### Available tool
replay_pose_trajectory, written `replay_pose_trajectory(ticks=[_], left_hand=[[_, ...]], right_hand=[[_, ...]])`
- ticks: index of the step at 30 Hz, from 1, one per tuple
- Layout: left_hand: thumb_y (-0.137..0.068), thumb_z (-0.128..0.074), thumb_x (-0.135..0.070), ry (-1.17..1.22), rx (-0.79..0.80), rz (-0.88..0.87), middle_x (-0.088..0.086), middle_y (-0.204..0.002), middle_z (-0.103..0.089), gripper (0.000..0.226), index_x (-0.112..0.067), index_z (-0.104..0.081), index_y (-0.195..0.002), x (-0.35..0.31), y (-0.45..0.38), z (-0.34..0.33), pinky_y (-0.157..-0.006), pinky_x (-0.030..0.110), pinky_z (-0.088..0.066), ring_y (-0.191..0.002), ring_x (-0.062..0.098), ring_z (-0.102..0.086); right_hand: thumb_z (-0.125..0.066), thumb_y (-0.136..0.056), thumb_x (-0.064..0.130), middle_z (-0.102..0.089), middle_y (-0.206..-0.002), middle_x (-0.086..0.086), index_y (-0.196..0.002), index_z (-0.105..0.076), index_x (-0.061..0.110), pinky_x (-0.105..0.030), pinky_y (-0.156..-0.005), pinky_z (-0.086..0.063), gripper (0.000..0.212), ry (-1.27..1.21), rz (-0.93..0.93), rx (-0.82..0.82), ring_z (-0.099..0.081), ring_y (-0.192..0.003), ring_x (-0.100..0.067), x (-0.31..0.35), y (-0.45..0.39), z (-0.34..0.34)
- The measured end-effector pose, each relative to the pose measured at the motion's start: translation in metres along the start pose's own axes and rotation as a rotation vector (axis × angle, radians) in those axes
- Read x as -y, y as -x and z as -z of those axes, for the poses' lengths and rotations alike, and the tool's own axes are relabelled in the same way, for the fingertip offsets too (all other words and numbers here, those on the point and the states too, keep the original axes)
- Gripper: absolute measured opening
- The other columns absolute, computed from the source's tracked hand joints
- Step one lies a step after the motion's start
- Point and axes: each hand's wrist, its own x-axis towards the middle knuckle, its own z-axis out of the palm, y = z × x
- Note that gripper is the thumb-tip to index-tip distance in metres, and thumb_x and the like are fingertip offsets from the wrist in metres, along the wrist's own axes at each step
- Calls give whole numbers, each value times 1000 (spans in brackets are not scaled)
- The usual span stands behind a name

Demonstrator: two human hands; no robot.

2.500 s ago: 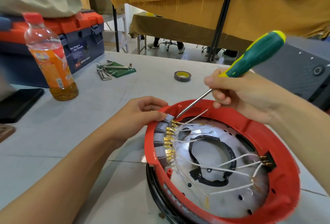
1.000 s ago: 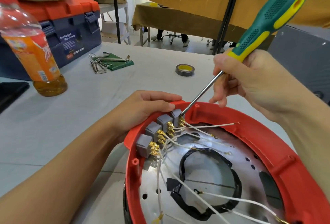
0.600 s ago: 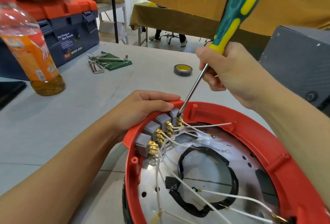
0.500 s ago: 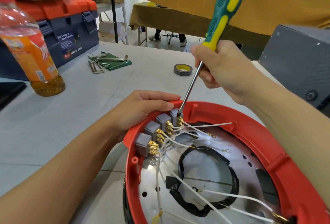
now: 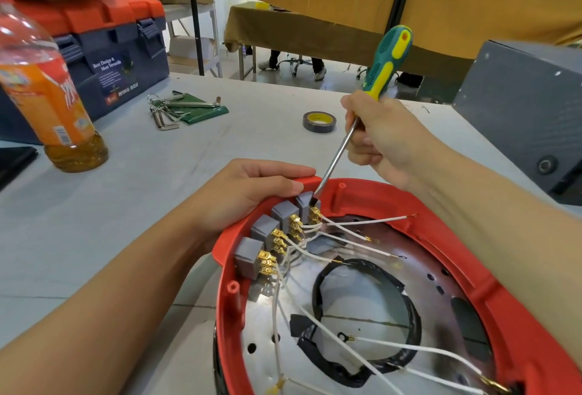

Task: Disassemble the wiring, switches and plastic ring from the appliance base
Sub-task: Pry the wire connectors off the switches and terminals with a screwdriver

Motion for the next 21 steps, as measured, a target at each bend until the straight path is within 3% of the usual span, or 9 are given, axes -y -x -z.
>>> replay_pose_trajectory(ticks=[21], left_hand=[[-67, -65, -24, -33, -6, -4, 4, -97, -74, 34, -24, -74, -100, -1, 1, -1, -68, 23, -57, -86, 20, -72]], right_hand=[[-46, -91, 18, -22, -36, 6, -66, -36, 14, -13, -32, -15, 28, -37, -212, -81, -16, -32, -7, -10, -5, 1]])
